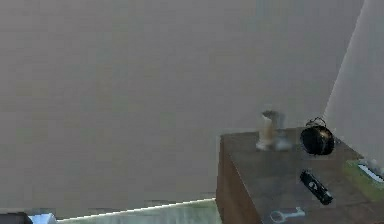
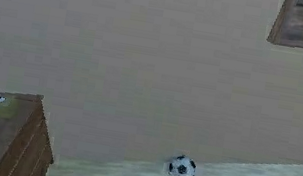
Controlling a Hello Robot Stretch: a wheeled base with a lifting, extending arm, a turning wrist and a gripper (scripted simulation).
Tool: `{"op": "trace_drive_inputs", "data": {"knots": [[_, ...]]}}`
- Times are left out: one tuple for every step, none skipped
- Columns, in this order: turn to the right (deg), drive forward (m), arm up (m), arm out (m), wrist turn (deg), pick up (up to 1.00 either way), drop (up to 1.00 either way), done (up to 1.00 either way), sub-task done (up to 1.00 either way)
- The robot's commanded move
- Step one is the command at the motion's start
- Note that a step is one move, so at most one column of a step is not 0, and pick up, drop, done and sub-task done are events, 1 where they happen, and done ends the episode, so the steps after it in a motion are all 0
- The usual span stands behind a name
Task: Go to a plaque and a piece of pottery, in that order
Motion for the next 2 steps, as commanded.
{"op": "trace_drive_inputs", "data": {"knots": [[24.0, 0.00, 0.00, 0.00, 0.0, 0.00, 0.00, 0.00, 0.00], [0.0, 0.00, 0.00, 0.00, 0.0, 0.00, 0.00, 1.00, 0.00]]}}
